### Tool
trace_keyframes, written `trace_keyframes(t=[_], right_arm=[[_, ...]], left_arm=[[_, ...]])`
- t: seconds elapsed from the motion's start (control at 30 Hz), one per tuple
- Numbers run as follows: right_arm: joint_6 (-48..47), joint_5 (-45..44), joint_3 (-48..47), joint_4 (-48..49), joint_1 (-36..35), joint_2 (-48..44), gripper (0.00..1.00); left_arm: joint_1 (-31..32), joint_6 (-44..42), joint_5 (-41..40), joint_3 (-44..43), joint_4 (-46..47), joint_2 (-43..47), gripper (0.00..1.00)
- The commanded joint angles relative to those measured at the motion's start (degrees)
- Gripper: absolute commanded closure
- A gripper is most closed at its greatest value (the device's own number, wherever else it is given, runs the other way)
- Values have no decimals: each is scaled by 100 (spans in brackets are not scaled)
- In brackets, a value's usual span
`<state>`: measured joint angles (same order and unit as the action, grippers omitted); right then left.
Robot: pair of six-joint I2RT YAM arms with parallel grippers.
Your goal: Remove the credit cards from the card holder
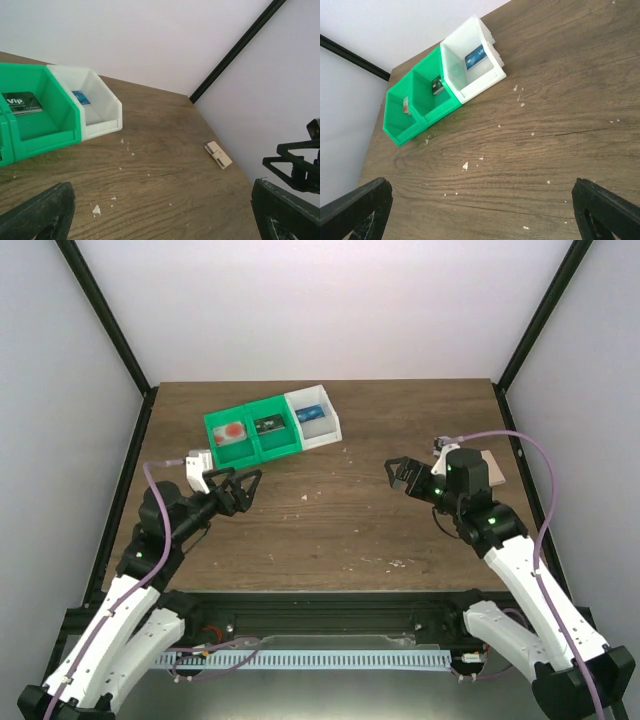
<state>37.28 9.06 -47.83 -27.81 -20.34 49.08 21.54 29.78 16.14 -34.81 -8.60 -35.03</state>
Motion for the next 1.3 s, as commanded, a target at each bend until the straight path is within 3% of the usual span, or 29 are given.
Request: trace_keyframes(t=[0.0,0.27,0.43,0.53,0.6,0.7,0.83,1.0,1.17,1.27], right_arm=[[30,-110,49,109,67,-257,0],[-65,-856,355,589,70,-203,1],[-63,-1446,495,780,67,416,1],[-418,-2273,293,724,99,1145,1],[-491,-2589,-26,596,338,1672,0],[-533,-2166,-327,737,943,2313,0],[-946,-2249,-543,1049,1484,2947,1],[-1067,-2711,-867,1029,2132,3780,11],[-1246,-2646,-1042,1232,2593,4366,36],[-1371,-2490,-1247,1316,2913,4635,39]], left_arm=[[26,-133,58,-169,94,-19,1],[26,-504,69,-130,19,304,0],[57,-767,90,-148,-334,350,0],[87,-750,-57,-131,-496,445,0],[95,-758,-89,-57,-441,535,2],[230,-912,-266,-118,-489,585,3],[532,-1010,-401,-70,-527,696,4],[588,-1088,-196,19,-387,853,4],[596,-1118,-346,-23,-478,967,4],[610,-1122,-444,-3,-489,989,4]])
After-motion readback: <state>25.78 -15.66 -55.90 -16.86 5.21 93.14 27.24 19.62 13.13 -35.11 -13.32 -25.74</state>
